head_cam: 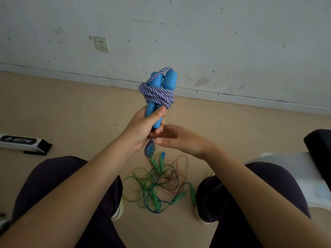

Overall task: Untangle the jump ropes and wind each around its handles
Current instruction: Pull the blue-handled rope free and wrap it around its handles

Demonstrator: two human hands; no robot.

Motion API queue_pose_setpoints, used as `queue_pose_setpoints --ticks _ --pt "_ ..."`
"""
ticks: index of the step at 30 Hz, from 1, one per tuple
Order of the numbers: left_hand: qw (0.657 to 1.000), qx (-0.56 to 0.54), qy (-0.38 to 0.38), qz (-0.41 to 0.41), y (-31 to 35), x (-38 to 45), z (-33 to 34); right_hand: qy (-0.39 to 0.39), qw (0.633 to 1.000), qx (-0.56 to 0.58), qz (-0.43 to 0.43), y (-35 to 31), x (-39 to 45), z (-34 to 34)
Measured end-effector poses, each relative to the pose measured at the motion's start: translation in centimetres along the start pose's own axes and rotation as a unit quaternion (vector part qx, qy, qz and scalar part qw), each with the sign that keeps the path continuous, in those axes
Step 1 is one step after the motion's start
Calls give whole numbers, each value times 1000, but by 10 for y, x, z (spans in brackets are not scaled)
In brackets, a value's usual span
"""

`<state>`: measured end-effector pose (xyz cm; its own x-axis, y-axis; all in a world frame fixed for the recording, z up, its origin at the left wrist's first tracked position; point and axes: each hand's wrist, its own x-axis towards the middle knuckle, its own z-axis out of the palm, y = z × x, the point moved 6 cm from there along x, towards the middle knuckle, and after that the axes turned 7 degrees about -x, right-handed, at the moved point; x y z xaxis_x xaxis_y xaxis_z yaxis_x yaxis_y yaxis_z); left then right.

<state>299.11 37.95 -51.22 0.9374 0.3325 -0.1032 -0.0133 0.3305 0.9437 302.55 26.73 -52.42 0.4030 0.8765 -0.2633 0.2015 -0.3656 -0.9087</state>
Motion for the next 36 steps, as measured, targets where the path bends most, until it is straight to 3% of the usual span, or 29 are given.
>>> queue_pose_setpoints --ticks 6,13,17,20,23,29,33,36 --pt "999 -46 -24 0 1 -1 14 -3 994 108 -20 3 7 6" --pt "998 -53 -31 -13 -1 -1 18 -6 993 119 -26 2 5 7" --pt "999 -43 30 -10 0 4 4 5 992 125 20 4 3 2" --pt "998 -8 61 4 6 9 -13 45 988 133 67 4 0 -14" --pt "998 13 59 -18 8 5 -15 88 990 99 42 -2 -4 -33" --pt "998 -31 -33 -48 21 -2 -12 234 963 -119 55 7 -10 -66" --pt "996 39 -44 -65 16 -5 -13 339 934 -87 73 18 -14 -93" --pt "994 84 3 -73 10 -2 -21 345 932 -91 69 12 -19 -95"
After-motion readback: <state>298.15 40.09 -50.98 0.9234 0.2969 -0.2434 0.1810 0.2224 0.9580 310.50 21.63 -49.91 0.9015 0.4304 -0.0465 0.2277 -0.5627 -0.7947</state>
